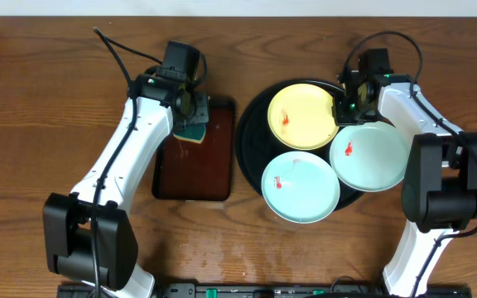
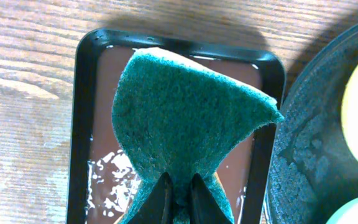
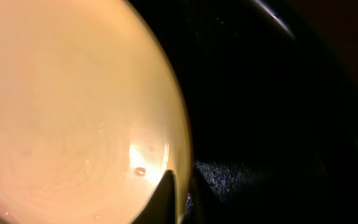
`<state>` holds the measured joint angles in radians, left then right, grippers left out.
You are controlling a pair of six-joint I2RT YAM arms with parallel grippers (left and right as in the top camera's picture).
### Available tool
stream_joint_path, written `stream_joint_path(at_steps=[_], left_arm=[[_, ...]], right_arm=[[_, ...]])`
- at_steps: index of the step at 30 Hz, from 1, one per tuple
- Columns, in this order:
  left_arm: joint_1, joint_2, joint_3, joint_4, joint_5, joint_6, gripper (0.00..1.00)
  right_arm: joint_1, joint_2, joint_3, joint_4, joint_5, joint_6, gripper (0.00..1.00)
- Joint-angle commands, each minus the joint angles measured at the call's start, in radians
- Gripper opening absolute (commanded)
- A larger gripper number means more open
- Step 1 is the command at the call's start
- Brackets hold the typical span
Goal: Clean dirty plates on tray and stack at the side
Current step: 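Lift the sponge with the left gripper toward the yellow plate, then scrub the yellow plate surface with the sponge in the left gripper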
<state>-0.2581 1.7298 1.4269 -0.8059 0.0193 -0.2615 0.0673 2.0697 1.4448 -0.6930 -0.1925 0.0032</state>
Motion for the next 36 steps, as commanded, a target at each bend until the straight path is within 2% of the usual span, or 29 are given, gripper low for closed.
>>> stream_joint_path(at_steps=[1,7,13,20,30,36], left_arm=[[-0.021,-0.025,0.088,-0.013,-0.006,0.013,0.07],[-0.034,-0.024,0.173,-0.054,-0.005,0.012,0.07],[-0.053,-0.022,0.175,-0.045,-0.005,0.012,0.07],[-0.119,-0.022,0.175,0.001,-0.004,-0.011,0.07],[-0.28,0.025,0.163,0.131,-0.005,-0.082,0.07],[-0.33,0.101,0.161,0.169,-0.005,-0.093,0.07]], right_arm=[[-0.008,-0.011,0.021,-0.003,-0.018,-0.004,0.01],[-0.002,-0.01,0.019,-0.008,-0.023,-0.004,0.01],[0.033,-0.01,0.017,-0.029,-0.023,-0.005,0.01],[0.049,-0.01,0.017,-0.057,-0.023,-0.004,0.01],[0.071,-0.01,0.017,-0.054,-0.027,0.005,0.01],[0.075,-0.01,0.017,-0.031,-0.025,0.083,0.01]])
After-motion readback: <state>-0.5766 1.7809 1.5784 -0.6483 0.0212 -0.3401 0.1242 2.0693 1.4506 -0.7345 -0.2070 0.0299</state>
